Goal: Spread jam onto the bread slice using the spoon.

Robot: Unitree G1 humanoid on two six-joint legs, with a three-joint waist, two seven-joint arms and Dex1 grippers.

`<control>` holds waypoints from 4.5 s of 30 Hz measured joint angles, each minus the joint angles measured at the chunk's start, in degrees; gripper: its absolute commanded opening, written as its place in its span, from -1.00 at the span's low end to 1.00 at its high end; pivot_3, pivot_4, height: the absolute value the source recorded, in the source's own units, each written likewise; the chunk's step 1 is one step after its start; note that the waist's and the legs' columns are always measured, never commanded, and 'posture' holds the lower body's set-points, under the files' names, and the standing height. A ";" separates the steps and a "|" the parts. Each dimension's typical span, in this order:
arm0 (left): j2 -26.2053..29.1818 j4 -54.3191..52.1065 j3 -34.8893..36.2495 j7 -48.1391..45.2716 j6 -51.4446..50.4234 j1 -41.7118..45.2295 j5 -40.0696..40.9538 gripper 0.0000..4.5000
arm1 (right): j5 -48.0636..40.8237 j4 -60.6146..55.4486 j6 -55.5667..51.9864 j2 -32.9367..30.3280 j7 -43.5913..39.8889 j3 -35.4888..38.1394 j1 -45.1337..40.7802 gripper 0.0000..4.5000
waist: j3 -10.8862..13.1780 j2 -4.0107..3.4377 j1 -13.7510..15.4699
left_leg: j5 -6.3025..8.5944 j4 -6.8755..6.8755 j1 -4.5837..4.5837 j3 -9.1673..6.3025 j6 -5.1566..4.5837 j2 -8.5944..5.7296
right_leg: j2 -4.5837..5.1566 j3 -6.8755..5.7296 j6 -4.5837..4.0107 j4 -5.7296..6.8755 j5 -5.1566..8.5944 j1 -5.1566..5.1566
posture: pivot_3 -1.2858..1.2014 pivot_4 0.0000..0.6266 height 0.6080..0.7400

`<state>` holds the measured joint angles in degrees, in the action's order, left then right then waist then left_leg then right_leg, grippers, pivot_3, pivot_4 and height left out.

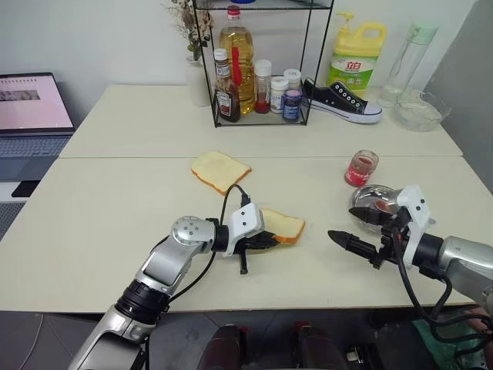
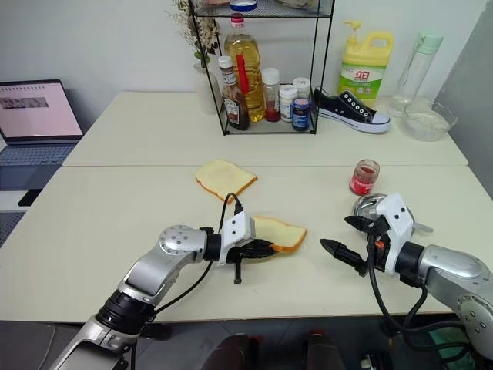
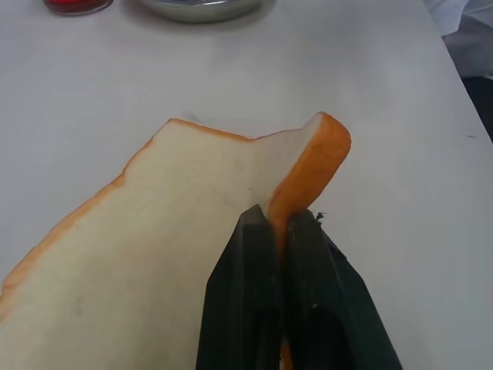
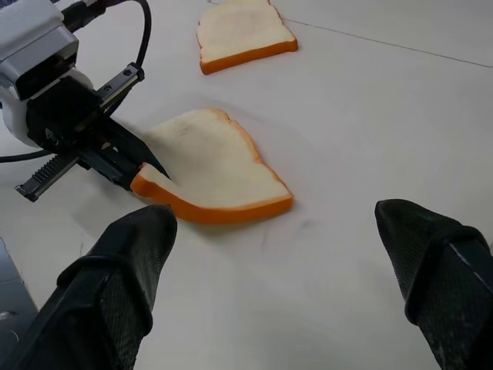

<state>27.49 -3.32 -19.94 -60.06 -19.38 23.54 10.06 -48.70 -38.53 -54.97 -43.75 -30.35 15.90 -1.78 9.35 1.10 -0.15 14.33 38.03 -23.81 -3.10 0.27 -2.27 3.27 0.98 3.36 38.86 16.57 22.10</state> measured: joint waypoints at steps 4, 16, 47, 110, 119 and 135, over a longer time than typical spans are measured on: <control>2.05 -3.36 0.90 -3.00 -4.85 -0.02 4.10 0.01 | -1.60 -0.03 -0.57 -0.40 -0.35 -0.21 0.10 1.00 | 0.00 0.00 -0.03 | 0.00 0.00 0.00 0.00 0.00 0.01 | 0.00 0.01 0.00 0.00 0.00 0.00 | 0.03 -0.52 1.00; 17.53 -10.14 8.29 -11.62 -10.51 -1.05 10.78 1.00 | -6.94 -2.76 -1.87 -4.61 -3.34 4.37 9.30 1.00 | 0.00 -0.01 0.36 | 0.00 0.02 0.00 -0.04 0.00 0.00 | 0.03 -0.06 -0.06 -0.04 0.05 -0.07 | 0.03 -0.52 1.00; -15.04 4.53 4.51 4.41 -4.17 15.78 10.85 1.00 | -14.90 14.01 10.95 33.62 40.54 27.87 6.23 1.00 | -0.15 -0.39 -0.08 | -0.01 -0.04 0.06 0.03 0.00 -0.02 | -0.03 0.04 -0.09 0.04 0.06 -0.06 | 0.03 -0.52 1.00; -14.42 -0.76 4.50 9.30 -8.93 14.96 11.23 1.00 | -16.72 33.71 25.49 32.66 39.05 21.09 -6.12 -0.97 | -0.15 -0.48 -0.30 | -0.01 -0.04 0.08 0.06 -0.01 -0.02 | -0.06 0.05 -0.09 0.06 0.06 -0.06 | 0.03 -0.52 1.00; -13.90 -0.72 4.50 9.20 -8.93 15.01 11.23 1.00 | -16.69 31.36 25.28 33.34 38.85 20.21 -1.35 -0.17 | -0.15 -0.48 -0.29 | -0.01 -0.05 0.08 0.07 -0.01 -0.01 | -0.06 0.06 -0.09 0.05 0.06 -0.06 | 0.03 -0.52 1.00; -13.91 -0.75 4.50 9.14 -9.05 15.00 11.28 1.00 | -17.84 33.32 25.73 33.21 39.29 21.21 -4.03 -0.03 | -0.14 -0.50 -0.33 | -0.01 -0.06 0.07 0.07 -0.01 -0.01 | -0.06 0.05 -0.09 0.05 0.07 -0.05 | 0.03 -0.52 1.00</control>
<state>13.59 -4.07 -15.44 -50.93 -28.43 38.55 21.34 -66.53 -5.22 -29.24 -10.54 8.94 37.10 -5.80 9.21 0.60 -0.48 14.32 37.98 -23.74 -3.04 0.27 -2.28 3.20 1.03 3.27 38.91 16.64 22.05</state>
